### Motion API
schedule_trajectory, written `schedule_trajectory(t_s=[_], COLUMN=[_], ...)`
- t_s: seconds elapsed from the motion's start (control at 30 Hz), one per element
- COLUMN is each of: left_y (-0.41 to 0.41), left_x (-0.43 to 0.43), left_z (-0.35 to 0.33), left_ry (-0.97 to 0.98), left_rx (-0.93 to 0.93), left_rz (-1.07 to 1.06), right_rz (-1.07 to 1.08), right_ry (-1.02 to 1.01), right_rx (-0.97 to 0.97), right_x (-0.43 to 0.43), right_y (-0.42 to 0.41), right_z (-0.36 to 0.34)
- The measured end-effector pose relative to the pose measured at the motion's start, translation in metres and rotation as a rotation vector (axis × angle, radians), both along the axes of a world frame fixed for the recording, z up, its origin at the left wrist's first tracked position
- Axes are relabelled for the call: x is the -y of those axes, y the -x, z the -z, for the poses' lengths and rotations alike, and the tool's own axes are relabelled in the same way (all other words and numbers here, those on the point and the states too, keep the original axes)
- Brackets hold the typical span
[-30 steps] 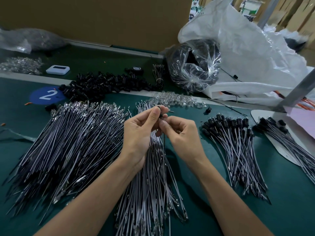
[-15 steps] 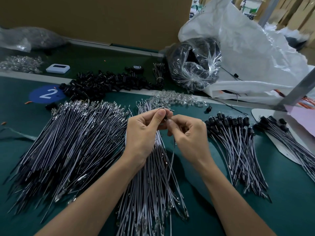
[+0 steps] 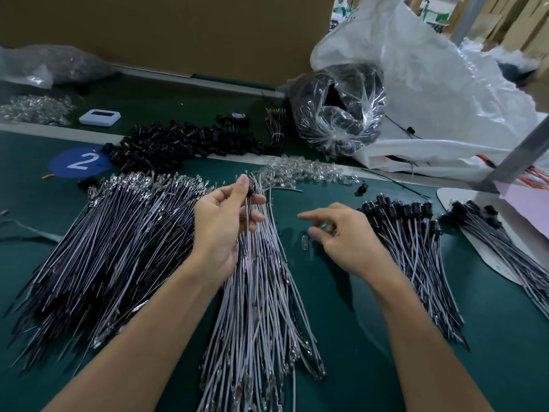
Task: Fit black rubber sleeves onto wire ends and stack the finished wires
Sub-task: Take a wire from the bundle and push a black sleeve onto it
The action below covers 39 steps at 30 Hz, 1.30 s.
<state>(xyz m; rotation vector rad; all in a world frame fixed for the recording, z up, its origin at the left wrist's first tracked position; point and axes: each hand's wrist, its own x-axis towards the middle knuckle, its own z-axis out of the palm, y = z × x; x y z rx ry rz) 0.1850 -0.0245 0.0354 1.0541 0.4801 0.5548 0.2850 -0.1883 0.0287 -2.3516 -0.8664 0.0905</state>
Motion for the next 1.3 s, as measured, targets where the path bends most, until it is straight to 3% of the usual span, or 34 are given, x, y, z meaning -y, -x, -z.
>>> schedule_trajectory(t_s=[0.1,0.23,0.4,0.47,0.8,1.07,1.3], left_y=[-0.001,-0.001,0.0,0.0,-0.001,-0.002,-0.002], left_x=[-0.003,-0.007,0.0,0.004,0.006,0.005,0.005], left_z=[0.001,0.003,0.003,0.003,0.006,0.01,0.009], left_ry=[0.011,-0.027,-0.153,-0.225,-0.423,-0.583,-0.549], left_rx=[-0.077,-0.139,-0.06,-0.033,-0.031,-0.044,-0.029], left_rz=[0.062,0.142,0.235,0.257,0.302,0.262,0.29], right_rz=[-0.042,-0.013,0.052,0.013,-0.037,-0.042,-0.073], right_ry=[0.091,-0.024,-0.606,-0.731,-0.727,-0.593,-0.611], right_rx=[0.013,0.049,-0.187,-0.291,-0.268,-0.199,-0.209], right_x=[-0.001,-0.003,-0.002,-0.003,-0.006,-0.007,-0.006], right_y=[0.0,0.003,0.009,0.012,0.015,0.014,0.012], right_z=[0.003,0.001,-0.011,-0.014,-0.013,-0.01,-0.009])
